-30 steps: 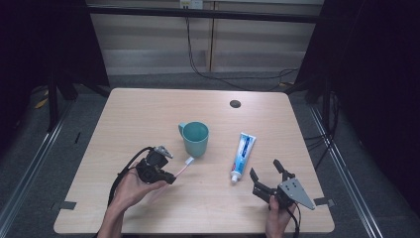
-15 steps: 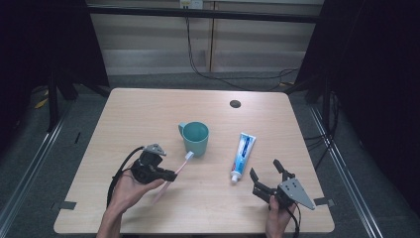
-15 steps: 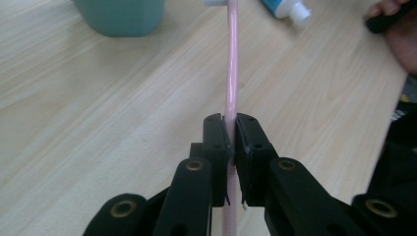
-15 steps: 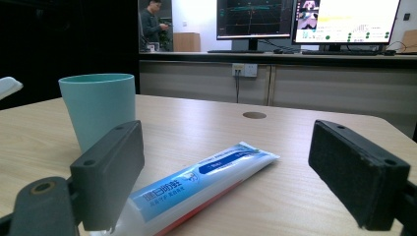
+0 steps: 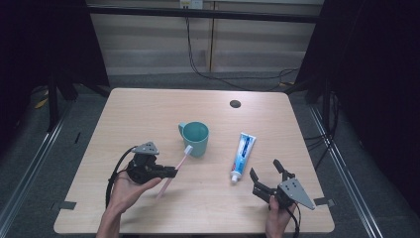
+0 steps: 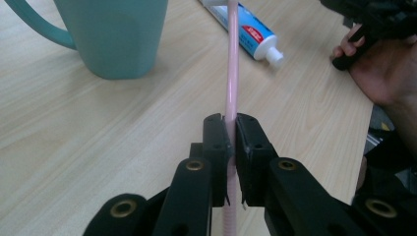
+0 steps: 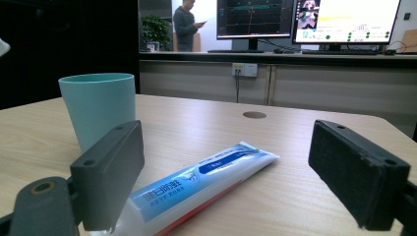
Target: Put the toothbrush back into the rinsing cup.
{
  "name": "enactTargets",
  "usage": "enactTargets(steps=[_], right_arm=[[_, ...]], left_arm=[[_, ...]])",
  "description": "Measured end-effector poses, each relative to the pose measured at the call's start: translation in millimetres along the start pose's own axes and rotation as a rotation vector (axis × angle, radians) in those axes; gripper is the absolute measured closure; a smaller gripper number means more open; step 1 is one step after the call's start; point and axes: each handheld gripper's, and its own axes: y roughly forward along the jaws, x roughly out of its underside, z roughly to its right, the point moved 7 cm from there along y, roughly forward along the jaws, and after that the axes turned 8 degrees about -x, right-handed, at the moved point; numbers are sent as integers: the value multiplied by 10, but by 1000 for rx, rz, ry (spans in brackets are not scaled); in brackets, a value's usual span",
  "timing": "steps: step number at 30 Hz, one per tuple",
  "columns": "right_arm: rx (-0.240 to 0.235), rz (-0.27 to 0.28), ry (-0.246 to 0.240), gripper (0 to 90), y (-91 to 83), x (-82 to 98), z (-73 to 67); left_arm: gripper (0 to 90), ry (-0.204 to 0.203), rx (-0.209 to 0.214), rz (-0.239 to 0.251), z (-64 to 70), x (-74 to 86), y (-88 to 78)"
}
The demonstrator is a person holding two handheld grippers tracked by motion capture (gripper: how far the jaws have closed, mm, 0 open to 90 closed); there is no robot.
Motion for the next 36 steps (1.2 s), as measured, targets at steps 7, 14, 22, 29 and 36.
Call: enactTargets(steps=[7, 14, 22, 29, 36], right_arm=[[0, 1, 1, 130, 1, 0, 0], [0, 1, 0, 129, 0, 0, 0], [0, 1, 0, 129, -1, 0, 0], [-1, 3, 0, 130, -3, -1, 0], [1, 0, 0, 129, -4, 0, 1]], left_arm=[[842, -10, -24, 70, -30, -38, -49], [842, 1, -42, 178, -31, -123, -130], [842, -5, -77, 294, -33, -221, -246], [842, 13, -84, 367, 7, -304, -301], [842, 33, -102, 449, 13, -387, -376]])
